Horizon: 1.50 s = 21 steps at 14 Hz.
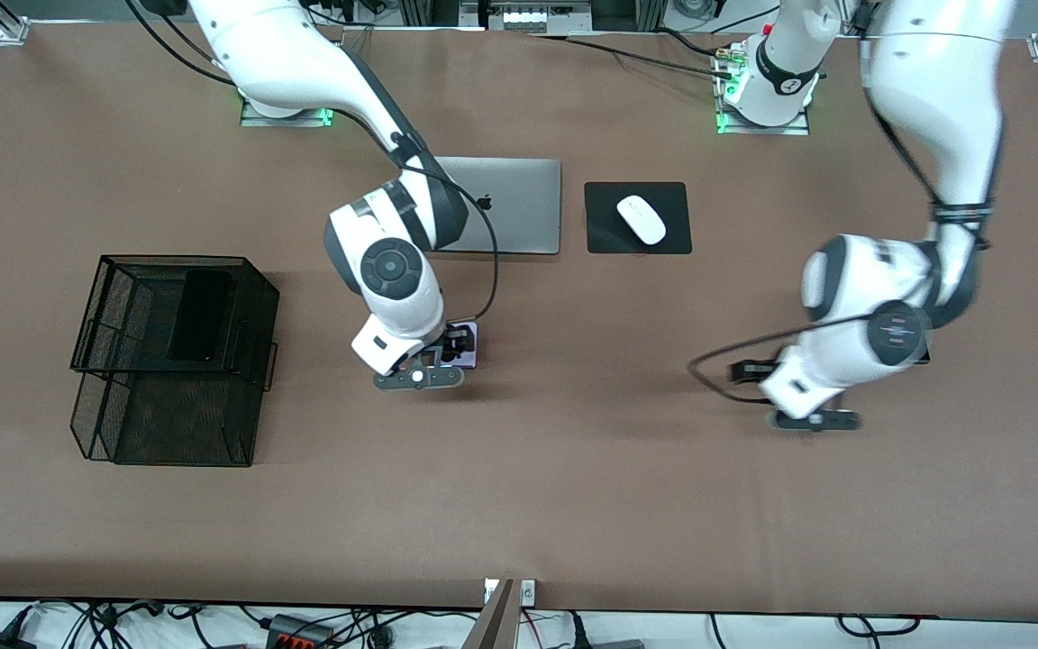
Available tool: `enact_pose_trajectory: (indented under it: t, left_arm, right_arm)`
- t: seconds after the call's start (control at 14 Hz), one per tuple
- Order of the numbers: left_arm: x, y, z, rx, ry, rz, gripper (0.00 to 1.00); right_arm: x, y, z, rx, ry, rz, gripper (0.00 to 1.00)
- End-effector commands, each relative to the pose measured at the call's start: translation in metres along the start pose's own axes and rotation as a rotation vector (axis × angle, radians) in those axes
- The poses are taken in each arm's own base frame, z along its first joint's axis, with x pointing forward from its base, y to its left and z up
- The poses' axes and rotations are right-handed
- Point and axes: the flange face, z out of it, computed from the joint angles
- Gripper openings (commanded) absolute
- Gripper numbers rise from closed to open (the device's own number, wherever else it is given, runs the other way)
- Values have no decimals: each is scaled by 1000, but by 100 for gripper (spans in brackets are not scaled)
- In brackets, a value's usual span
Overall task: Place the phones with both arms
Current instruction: 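Grasp the white phone with the right gripper while the left reaches the small phone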
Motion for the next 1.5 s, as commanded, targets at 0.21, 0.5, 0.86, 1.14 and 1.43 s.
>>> enact_pose_trajectory:
  t: [0.21,0.5,0.86,1.14,1.43]
  left_arm:
    - [-26,-100,-23,-12,-22,60,100]
    - [-24,-145,-5,-15,5,92,100]
    - [-26,-184,18,22,110,261,100]
    - [-34,-231,44,24,123,320,100]
    - [-52,-273,52,-7,128,217,100]
  right_arm:
    - [-6,-16,43,42,-17,54,100]
    - [-13,-24,62,45,-37,62,100]
    - [-17,-27,72,46,-44,54,100]
    - [-18,-26,74,38,-46,33,100]
    - [-20,-25,78,29,-55,28,100]
